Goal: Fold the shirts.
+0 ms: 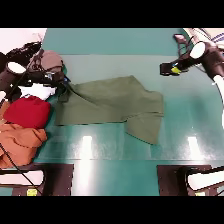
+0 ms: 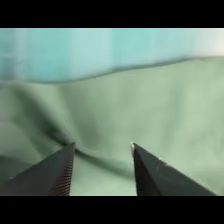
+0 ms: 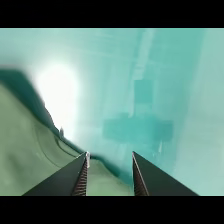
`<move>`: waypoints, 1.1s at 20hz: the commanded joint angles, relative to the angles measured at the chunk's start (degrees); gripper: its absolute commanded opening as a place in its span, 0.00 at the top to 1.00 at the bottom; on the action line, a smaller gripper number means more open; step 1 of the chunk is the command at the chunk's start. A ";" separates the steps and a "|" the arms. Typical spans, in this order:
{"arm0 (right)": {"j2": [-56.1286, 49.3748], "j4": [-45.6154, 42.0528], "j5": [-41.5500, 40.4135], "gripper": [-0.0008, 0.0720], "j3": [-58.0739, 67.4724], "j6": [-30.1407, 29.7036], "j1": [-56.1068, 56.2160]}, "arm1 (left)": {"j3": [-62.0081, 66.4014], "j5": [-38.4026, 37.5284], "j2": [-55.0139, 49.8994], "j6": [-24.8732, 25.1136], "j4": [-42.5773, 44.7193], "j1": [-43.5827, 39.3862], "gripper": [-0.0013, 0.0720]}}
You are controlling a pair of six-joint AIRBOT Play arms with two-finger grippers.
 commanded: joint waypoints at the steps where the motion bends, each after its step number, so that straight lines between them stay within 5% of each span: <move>1: 2.38 1.03 6.34 0.53 0.66 -3.10 -1.46 | 3.37 -12.35 -0.20 0.20 3.65 2.58 0.40; 5: 11.50 4.13 9.44 0.53 -10.88 -7.50 -4.39 | 0.90 -19.28 5.11 -2.93 13.27 7.98 0.40; 9: 19.87 11.85 8.85 0.53 -24.09 -9.77 -9.99 | -14.69 -19.52 16.44 -2.82 15.43 12.44 0.40; 15: 24.79 14.51 6.34 0.53 -32.46 -10.23 -13.60 | -33.62 -11.52 20.79 -2.36 16.70 12.85 0.40; 22: 25.03 14.56 7.15 0.53 -32.57 -10.62 -13.57 | -36.52 -4.31 19.26 -2.32 10.29 12.76 0.40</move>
